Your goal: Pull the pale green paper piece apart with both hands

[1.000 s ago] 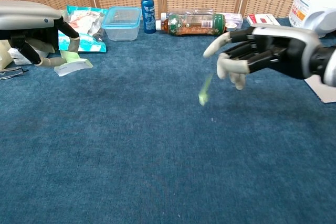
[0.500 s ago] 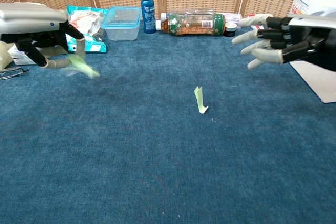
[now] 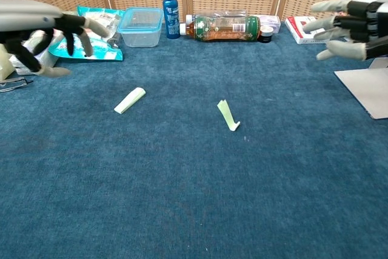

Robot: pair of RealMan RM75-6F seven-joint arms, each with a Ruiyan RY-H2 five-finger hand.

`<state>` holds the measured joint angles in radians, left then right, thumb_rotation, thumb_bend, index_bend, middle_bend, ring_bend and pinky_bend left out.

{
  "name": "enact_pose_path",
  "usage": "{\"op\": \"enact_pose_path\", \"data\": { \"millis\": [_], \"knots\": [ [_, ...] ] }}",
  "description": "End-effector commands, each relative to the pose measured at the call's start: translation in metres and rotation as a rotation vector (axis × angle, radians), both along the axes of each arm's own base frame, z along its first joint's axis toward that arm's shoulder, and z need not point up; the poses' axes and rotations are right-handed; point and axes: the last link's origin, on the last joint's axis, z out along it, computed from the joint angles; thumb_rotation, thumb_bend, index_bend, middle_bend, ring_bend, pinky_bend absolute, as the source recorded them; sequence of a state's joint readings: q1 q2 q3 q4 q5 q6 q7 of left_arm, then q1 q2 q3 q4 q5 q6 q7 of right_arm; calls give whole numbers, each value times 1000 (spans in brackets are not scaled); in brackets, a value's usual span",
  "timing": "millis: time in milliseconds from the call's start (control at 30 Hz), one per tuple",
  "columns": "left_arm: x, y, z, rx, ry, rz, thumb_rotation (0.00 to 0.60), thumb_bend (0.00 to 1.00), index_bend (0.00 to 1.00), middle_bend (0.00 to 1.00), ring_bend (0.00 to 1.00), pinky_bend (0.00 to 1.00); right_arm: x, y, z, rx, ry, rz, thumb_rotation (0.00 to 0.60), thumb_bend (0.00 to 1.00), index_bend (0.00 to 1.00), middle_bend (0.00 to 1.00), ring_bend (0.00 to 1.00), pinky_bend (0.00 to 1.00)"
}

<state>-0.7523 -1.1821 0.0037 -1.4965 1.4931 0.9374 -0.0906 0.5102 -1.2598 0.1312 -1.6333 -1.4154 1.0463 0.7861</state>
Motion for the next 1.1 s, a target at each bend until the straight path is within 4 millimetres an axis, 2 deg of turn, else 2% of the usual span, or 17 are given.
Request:
{"op": "enact_pose_path", "data": {
  "millis": [33, 233, 367, 533, 800, 867, 1100],
  "knots": [
    [-14, -12, 15, 32, -42, 53, 600, 325, 104, 307, 357, 610, -8, 2, 7, -61, 55, 3, 600, 477, 80, 168, 104, 229],
    [-38, -40, 37, 101, -78, 110, 600, 325, 131, 307, 357, 610, -21, 9, 15, -191, 246, 27, 600, 477, 124, 178, 104, 229],
    [-62, -74, 55, 171, -128, 182, 600, 325, 133, 307, 356, 609, -35, 21, 23, -301, 445, 33, 600, 477, 168, 187, 103, 229],
    [-89, -113, 70, 268, -169, 256, 600, 325, 149, 306, 357, 605, -45, 37, 32, -377, 573, 16, 600, 477, 192, 193, 103, 229],
    [-115, -157, 75, 332, -200, 342, 600, 325, 159, 306, 354, 599, -57, 57, 41, -450, 758, -19, 600, 476, 221, 198, 104, 229],
    [-126, -173, 77, 355, -200, 379, 600, 324, 159, 307, 347, 575, -63, 68, 44, -463, 827, -40, 600, 476, 228, 198, 104, 229],
    [-142, -203, 82, 426, -208, 402, 600, 325, 165, 307, 343, 554, -66, 94, 49, -478, 866, -83, 600, 475, 257, 198, 105, 229]
  ]
}}
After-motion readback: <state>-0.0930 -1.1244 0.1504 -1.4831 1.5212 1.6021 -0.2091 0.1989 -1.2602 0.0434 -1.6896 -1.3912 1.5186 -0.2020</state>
